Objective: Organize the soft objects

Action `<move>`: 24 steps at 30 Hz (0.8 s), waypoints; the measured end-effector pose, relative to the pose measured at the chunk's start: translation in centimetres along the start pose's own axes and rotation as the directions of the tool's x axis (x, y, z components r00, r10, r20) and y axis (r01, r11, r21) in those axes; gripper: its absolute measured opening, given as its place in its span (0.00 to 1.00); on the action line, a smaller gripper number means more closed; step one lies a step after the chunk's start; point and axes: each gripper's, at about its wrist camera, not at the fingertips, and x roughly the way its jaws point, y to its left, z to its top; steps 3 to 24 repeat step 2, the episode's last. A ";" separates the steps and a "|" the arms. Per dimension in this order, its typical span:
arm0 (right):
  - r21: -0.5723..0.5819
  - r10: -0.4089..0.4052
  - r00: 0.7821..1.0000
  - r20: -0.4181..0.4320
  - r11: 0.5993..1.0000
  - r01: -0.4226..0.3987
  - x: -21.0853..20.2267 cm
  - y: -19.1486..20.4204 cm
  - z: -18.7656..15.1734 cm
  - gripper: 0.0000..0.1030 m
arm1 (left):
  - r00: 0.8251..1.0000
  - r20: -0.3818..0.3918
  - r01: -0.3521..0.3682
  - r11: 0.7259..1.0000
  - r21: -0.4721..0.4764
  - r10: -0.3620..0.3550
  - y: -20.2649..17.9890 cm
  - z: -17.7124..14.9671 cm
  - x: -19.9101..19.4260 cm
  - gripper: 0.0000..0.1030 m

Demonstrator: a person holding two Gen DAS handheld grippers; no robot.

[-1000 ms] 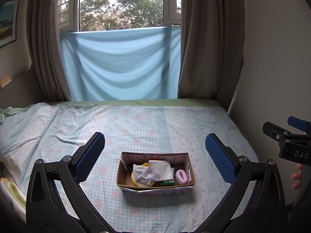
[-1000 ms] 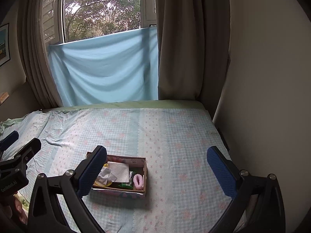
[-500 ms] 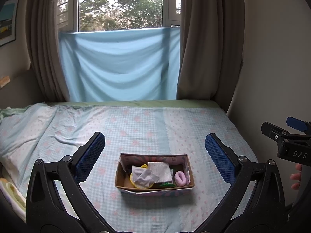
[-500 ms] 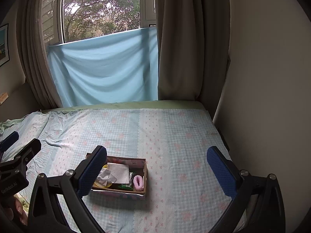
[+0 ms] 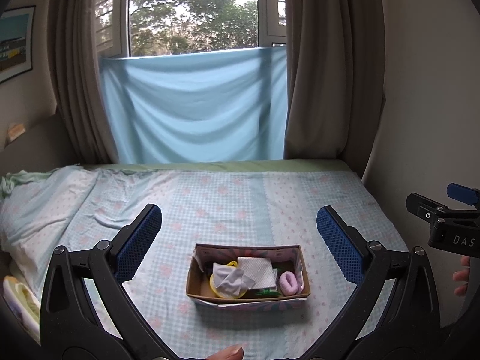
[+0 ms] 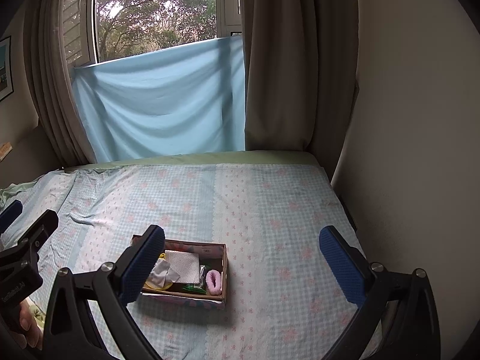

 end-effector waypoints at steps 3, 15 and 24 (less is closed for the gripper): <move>0.001 0.001 1.000 -0.017 1.000 -0.001 0.6 0.0 -0.1 1.00 | 1.000 -0.012 -0.002 1.000 -0.008 0.002 0.1 -0.2 0.5 1.00; 0.001 0.001 1.000 -0.017 1.000 -0.001 0.6 0.0 -0.1 1.00 | 1.000 -0.012 -0.002 1.000 -0.008 0.002 0.1 -0.2 0.5 1.00; 0.001 0.001 1.000 -0.017 1.000 -0.001 0.6 0.0 -0.1 1.00 | 1.000 -0.012 -0.002 1.000 -0.008 0.002 0.1 -0.2 0.5 1.00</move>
